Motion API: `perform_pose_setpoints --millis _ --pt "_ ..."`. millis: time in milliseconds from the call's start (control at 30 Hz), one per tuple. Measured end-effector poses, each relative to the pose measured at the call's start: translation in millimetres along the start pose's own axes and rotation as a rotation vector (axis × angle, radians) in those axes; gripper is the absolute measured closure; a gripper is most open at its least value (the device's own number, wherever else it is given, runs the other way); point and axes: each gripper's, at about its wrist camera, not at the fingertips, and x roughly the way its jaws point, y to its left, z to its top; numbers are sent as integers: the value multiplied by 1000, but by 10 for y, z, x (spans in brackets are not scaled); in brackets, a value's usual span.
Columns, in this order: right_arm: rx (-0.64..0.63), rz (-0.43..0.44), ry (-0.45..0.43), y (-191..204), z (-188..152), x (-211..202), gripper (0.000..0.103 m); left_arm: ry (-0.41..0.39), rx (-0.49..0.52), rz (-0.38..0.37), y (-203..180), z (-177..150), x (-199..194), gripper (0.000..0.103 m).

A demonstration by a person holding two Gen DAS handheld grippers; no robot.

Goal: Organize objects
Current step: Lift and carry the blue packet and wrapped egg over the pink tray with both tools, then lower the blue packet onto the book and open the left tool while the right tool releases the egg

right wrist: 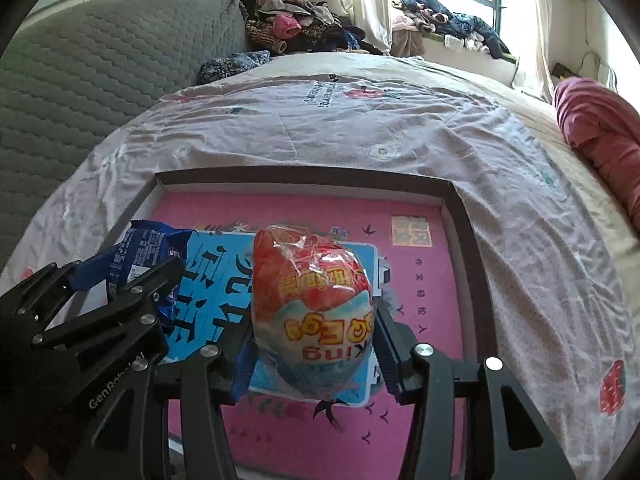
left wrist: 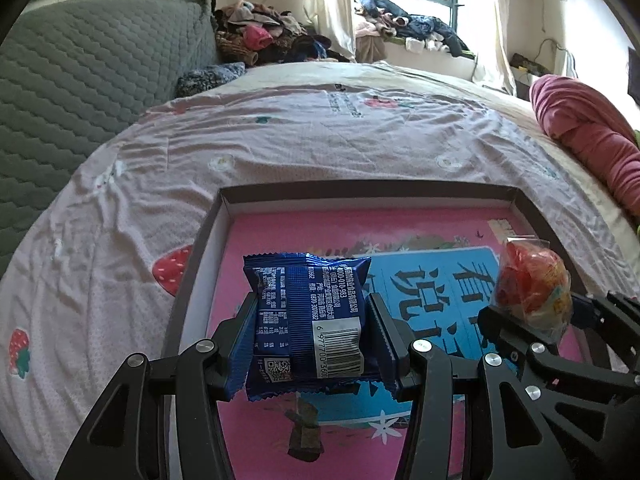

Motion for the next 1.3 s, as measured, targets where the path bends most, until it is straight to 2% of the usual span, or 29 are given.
perform_pose_setpoints --millis 267,933,1300 --pt "15 -4 34 -45 -34 95 51 42 26 -7 -68 -23 86 49" --pt "8 -29 45 -54 -69 150 51 58 -3 -37 -4 -24 157 46" --pt "-12 -40 62 -60 -76 190 51 83 -26 -34 66 -32 193 35"
